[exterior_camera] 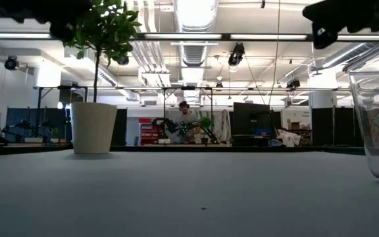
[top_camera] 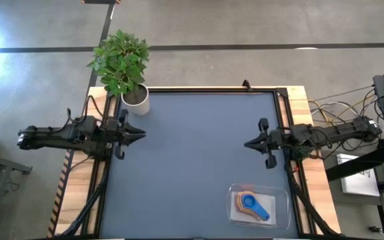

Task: Nest measuring cups in basket
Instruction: Return to Home Position

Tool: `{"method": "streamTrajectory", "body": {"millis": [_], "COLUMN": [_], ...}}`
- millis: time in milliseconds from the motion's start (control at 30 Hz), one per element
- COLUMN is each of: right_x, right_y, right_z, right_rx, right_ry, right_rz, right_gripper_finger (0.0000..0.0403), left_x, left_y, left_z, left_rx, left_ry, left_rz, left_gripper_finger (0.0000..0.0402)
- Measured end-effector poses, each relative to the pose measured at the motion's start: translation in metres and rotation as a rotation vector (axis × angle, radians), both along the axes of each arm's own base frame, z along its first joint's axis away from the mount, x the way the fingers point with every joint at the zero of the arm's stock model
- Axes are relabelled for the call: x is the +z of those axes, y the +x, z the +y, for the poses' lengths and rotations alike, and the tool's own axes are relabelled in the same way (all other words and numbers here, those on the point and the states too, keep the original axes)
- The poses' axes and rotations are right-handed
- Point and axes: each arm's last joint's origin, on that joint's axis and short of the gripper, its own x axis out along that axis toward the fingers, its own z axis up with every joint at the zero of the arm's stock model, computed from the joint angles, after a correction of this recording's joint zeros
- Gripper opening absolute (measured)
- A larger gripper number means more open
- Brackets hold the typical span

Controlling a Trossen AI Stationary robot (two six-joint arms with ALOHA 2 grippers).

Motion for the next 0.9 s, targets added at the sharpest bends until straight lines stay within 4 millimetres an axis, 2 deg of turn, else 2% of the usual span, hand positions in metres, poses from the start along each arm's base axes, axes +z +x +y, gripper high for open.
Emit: {"method": "streamTrajectory", "body": {"millis": [167, 300, 500, 733, 900], "right_x": [-0.011, -0.033, -0.063, -0.067, -0.077], "right_y": [-0.021, -0.025, -0.026, -0.029, -0.028], "right_z": [-0.006, -0.007, -0.007, -0.008, -0.008], "right_rx": [-0.022, -0.028, -0.028, -0.033, -0.047], "right_ry": [-0.007, -0.008, 0.001, -0.057, -0.076], "right_rz": [-0.118, -0.144, -0.193, -0.158, -0.066], "right_gripper_finger": [0.0008, 0.0008, 0.0008, 0.0008, 0.0008], "left_x": [-0.022, -0.043, -0.084, -0.092, -0.095], "left_y": [-0.013, -0.017, -0.013, -0.014, -0.013], "left_z": [0.001, 0.002, 0.003, 0.003, 0.003], "left_rx": [0.034, 0.067, 0.081, 0.084, 0.083], "left_ry": [-0.029, -0.044, -0.059, -0.049, -0.015], "left_rz": [-0.062, -0.135, -0.193, -0.138, -0.119], "left_gripper_finger": [0.0036, 0.0036, 0.0036, 0.0036, 0.0036]}}
